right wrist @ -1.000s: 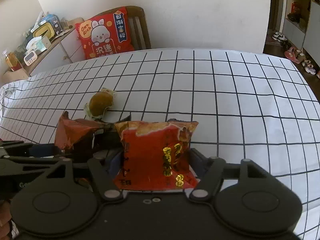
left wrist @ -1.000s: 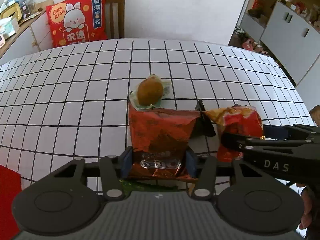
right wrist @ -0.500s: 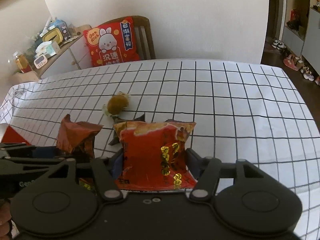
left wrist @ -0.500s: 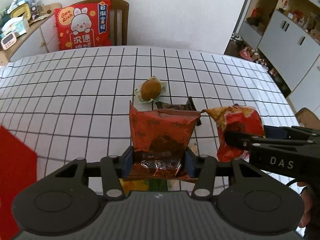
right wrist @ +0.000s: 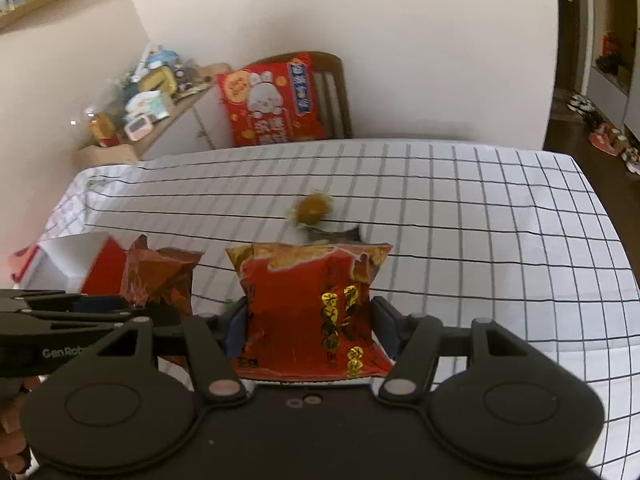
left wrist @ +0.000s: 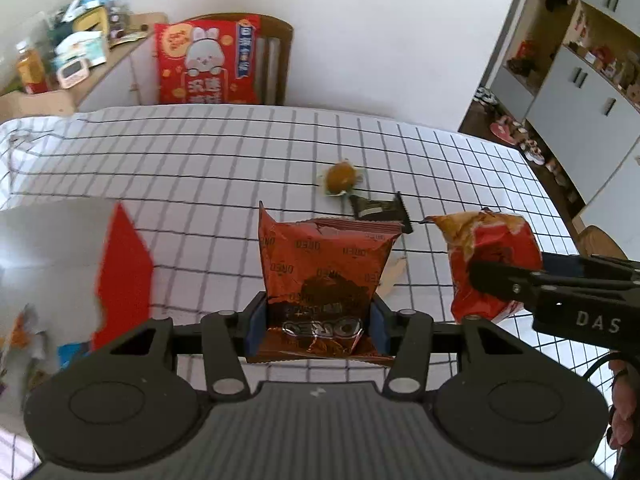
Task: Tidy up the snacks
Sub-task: 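Carry the Oreo bag and red bag over the red box with both tools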
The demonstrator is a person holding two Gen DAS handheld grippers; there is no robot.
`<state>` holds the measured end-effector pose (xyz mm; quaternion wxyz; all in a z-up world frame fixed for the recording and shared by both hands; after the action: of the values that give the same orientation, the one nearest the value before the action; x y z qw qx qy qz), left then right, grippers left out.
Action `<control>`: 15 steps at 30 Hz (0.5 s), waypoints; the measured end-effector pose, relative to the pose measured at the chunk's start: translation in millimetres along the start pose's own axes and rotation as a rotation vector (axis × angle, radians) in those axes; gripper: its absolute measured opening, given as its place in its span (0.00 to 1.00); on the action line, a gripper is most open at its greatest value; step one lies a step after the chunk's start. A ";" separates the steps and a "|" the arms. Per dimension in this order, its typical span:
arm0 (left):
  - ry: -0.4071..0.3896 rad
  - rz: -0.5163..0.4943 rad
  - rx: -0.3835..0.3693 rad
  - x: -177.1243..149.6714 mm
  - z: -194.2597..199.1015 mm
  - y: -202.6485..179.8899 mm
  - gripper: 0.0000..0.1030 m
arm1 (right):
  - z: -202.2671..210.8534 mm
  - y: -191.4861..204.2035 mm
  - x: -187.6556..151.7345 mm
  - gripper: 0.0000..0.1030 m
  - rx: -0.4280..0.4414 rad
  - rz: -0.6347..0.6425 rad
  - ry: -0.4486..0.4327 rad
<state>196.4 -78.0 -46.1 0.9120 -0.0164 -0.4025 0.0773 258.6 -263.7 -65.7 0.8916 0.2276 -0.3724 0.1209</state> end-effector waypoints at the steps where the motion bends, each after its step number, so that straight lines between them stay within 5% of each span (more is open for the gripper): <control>1: 0.000 0.006 0.002 -0.2 6.5 4.6 0.48 | 3.1 4.6 0.7 0.60 0.008 0.003 -0.002; 15: -0.051 0.073 0.070 -2.2 74.9 71.7 0.48 | 16.1 87.7 5.0 0.60 0.142 0.048 0.002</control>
<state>130.6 -9.9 -3.7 0.8980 0.0029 -0.4218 0.1249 218.5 -195.3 -24.4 0.8705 0.2813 -0.3671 0.1685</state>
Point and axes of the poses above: each gripper's, at about its wrist camera, not at the fingertips, and z roughly against the way its jaws point, y to its left, x to its top, the point moved 2 cm from there along -z, roughly the way its jaws point, and after that the axes turned 12 degrees about -y, right-handed, at the moved point
